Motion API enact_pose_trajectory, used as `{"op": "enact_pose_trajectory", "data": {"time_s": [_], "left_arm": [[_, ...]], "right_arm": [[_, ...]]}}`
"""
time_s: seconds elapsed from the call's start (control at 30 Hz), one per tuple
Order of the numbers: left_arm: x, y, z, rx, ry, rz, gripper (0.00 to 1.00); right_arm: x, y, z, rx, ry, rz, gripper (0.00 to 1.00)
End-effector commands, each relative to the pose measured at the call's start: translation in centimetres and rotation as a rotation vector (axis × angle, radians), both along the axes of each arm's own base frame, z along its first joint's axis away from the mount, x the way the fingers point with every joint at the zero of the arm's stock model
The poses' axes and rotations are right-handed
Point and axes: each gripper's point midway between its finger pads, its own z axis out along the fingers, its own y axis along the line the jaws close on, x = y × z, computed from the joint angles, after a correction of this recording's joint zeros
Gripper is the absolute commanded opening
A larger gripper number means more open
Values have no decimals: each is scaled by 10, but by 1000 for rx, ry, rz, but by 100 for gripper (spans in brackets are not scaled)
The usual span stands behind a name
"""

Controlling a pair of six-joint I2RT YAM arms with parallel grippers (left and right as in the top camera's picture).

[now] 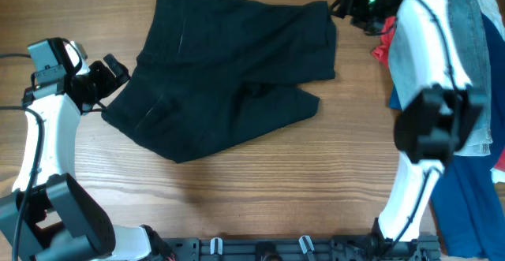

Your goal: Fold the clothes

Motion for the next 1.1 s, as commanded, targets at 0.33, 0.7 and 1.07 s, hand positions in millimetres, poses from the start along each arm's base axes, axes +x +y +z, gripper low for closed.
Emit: {"op": "enact_pose_trajectory", "data": {"time_s": [0.33,0.7,1.07], "left_arm": [[-7,-7,-1,-19,21,-28,100],[-14,-5,-5,-7,55,-16,100],[-17,-6,-7,-13,70,-15,100]], "right_arm": [[-142,29,-6,-160,454,112,64],[-174,44,-134,-300,561,18,56],[-163,78,-186,-125,389,127,25]]}}
